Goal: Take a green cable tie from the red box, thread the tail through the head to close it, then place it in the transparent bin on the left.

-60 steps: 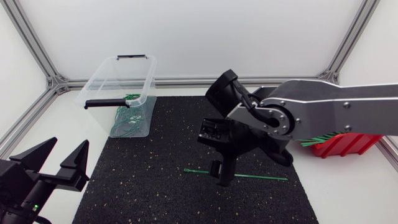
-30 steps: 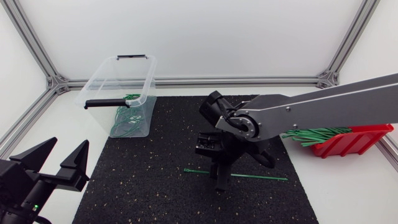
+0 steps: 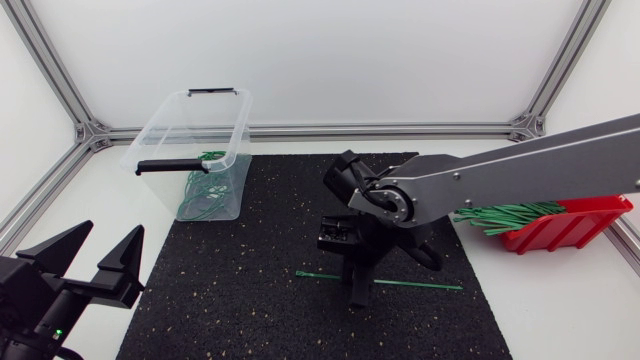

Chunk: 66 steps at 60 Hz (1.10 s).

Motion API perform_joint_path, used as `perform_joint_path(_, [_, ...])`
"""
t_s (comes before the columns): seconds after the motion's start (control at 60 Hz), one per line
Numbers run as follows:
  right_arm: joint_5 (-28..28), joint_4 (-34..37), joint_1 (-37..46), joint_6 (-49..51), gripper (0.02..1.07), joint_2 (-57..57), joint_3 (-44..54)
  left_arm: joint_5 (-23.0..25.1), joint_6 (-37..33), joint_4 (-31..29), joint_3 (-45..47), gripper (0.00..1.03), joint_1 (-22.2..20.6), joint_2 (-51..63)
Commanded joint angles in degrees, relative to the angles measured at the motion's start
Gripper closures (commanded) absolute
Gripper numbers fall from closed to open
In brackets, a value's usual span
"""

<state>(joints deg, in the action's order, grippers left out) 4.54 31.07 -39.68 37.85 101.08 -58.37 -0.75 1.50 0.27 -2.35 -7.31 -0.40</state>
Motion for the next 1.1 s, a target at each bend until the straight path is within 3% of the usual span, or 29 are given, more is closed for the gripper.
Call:
perform_joint_path(0.0, [0.3,0.2,-0.2,1.6,0.65,1.8,1.7,-0.1,0.9,-1.2,2.3,0.04,-0.2,-0.3])
perform_joint_path(0.25, [0.3,0.0,0.2,1.7,0.66,2.9,2.5,-0.1,0.9,-1.2,2.3,0.04,-0.2,-0.3])
perform_joint_path(0.317, [0.7,0.1,0.2,2.1,0.79,3.0,2.6,-0.1,0.9,-1.1,2.3,0.04,-0.2,-0.3])
perform_joint_path(0.4, [1.3,0.7,0.2,2.1,0.88,3.0,2.5,-0.1,0.9,-1.2,2.3,0.04,-0.4,-0.3])
perform_joint_path(0.683, [3.0,2.7,0.0,2.3,0.98,2.6,2.1,-0.1,1.0,-1.1,2.3,0.04,-0.2,-0.3])
perform_joint_path(1.083, [2.1,3.0,-0.5,1.4,0.98,-7.6,2.6,-0.1,1.1,-1.1,2.3,0.04,-0.1,-0.3])
